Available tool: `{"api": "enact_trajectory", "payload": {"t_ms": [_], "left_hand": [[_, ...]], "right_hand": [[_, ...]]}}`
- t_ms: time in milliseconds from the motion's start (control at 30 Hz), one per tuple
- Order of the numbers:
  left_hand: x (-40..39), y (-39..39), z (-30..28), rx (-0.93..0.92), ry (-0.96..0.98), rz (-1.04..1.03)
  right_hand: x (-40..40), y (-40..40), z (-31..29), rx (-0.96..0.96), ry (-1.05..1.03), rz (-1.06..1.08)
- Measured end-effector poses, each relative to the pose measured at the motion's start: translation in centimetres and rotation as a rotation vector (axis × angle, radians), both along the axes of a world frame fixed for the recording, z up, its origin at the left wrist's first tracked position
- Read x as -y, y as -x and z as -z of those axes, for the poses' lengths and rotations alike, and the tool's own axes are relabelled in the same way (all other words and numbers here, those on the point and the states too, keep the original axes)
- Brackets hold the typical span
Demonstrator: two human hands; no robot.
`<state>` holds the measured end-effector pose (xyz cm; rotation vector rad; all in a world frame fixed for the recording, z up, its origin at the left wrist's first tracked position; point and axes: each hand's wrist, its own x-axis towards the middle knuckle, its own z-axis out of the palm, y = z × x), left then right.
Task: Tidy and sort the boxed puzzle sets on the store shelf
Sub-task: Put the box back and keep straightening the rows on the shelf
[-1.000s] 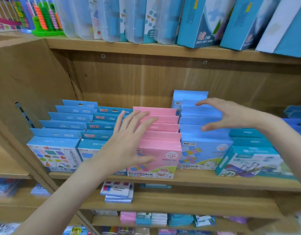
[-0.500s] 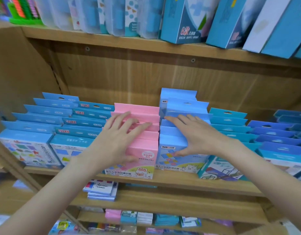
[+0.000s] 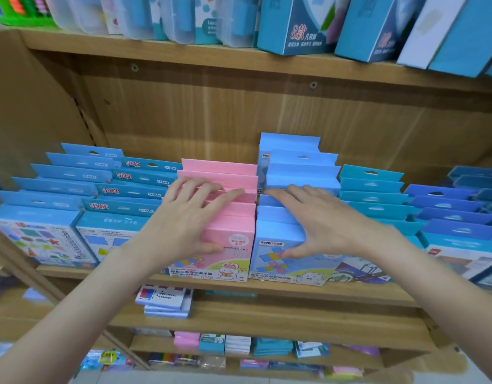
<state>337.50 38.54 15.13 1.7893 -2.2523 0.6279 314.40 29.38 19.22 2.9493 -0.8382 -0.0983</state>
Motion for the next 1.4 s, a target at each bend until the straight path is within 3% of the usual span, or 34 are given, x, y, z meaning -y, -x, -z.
{"api": "enact_trajectory", "payload": {"t_ms": [367, 733, 1033, 1133, 1233, 1333, 1400], "left_hand": [[-0.6, -0.1, 0.4, -0.015, 0.006, 0.036], [-0.9, -0.3, 0.3, -0.035, -0.008, 0.079], [-1.1, -0.1, -0.8, -0.134, -0.104, 0.098], [-0.5, 1.9, -1.7, -0.198, -0.105, 0.145], [1.0, 4.4, -2.5, -0.214, -0.144, 0.176], [2.4, 5.9, -2.6, -0.221, -0.256, 0.132], [2.8, 6.3, -2.3, -0.182, -0.243, 0.112]], "right_hand": [[0.2, -0.3, -0.4, -0.097, -0.034, -0.013], [-0.4, -0.4, -0.4, -0.084, 0.004, 0.033], [-0.5, 2.0, -2.1, -0.061, -0.091, 0.144], [0.0, 3.4, -2.4, 0.041, -0.265, 0.168], [1.9, 4.5, -3.8, 0.261, -0.413, 0.189], [5.9, 5.2, -5.1, 0.397, -0.369, 0.162], [8.7, 5.0, -4.8, 0.318, -0.283, 0.142]]}}
